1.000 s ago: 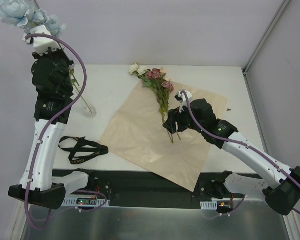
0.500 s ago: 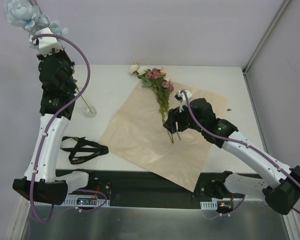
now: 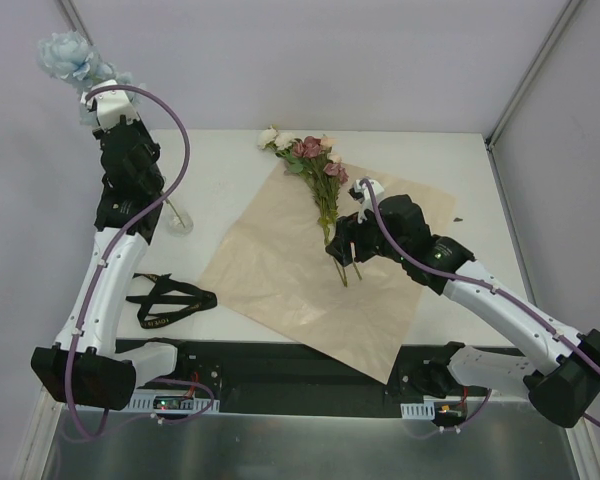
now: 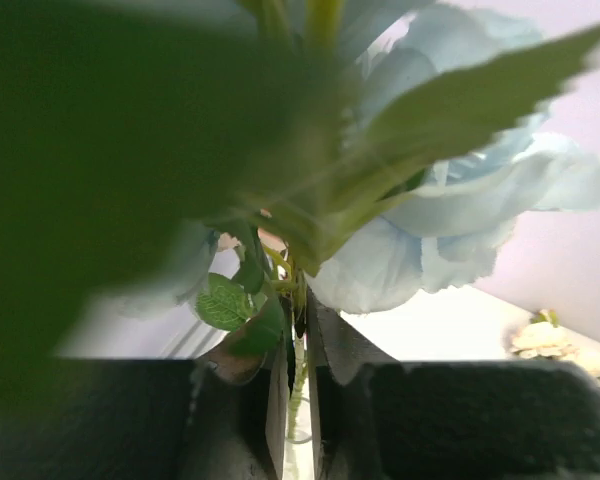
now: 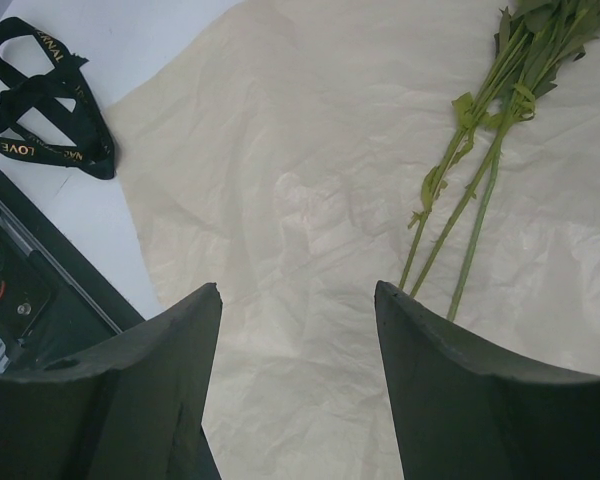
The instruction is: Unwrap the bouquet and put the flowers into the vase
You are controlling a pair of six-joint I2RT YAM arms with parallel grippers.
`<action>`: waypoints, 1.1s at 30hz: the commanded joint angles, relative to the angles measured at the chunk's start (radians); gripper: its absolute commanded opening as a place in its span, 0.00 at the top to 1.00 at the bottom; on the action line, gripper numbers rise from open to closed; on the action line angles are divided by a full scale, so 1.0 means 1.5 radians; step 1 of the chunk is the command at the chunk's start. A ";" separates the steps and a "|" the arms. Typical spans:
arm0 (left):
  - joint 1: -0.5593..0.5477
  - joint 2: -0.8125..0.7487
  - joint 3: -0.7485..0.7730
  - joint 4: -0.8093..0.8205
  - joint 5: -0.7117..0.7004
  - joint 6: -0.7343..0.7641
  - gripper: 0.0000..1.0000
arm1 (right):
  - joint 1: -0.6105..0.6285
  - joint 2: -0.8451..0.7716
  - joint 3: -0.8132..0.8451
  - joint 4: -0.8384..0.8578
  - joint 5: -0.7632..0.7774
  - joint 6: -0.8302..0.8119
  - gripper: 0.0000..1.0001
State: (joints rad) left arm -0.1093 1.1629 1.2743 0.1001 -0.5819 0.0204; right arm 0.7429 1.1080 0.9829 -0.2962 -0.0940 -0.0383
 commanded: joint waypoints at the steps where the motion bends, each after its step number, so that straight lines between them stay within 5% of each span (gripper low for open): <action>1: 0.007 -0.012 -0.011 0.045 -0.037 -0.013 0.87 | -0.001 0.000 0.021 0.007 -0.007 0.002 0.35; 6: 0.007 -0.030 -0.037 0.031 -0.046 -0.050 0.44 | -0.002 0.007 0.018 0.007 -0.007 0.005 0.34; 7: 0.007 -0.041 -0.044 0.028 -0.044 -0.064 0.28 | -0.002 0.009 0.019 0.008 -0.008 0.007 0.34; 11: 0.007 -0.075 -0.067 -0.008 -0.020 -0.098 0.04 | -0.001 0.031 0.027 0.007 -0.016 0.013 0.34; 22: 0.007 -0.221 -0.148 -0.158 0.118 -0.210 0.01 | -0.013 0.176 0.106 -0.053 0.001 0.058 0.34; 33: 0.007 -0.302 -0.127 -0.287 0.144 -0.159 0.01 | -0.093 0.359 0.194 -0.146 -0.021 0.077 0.43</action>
State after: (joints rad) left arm -0.1093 0.7326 1.0363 -0.2718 -0.3710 -0.2672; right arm 0.6197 1.5990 1.2129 -0.4374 -0.1127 0.0673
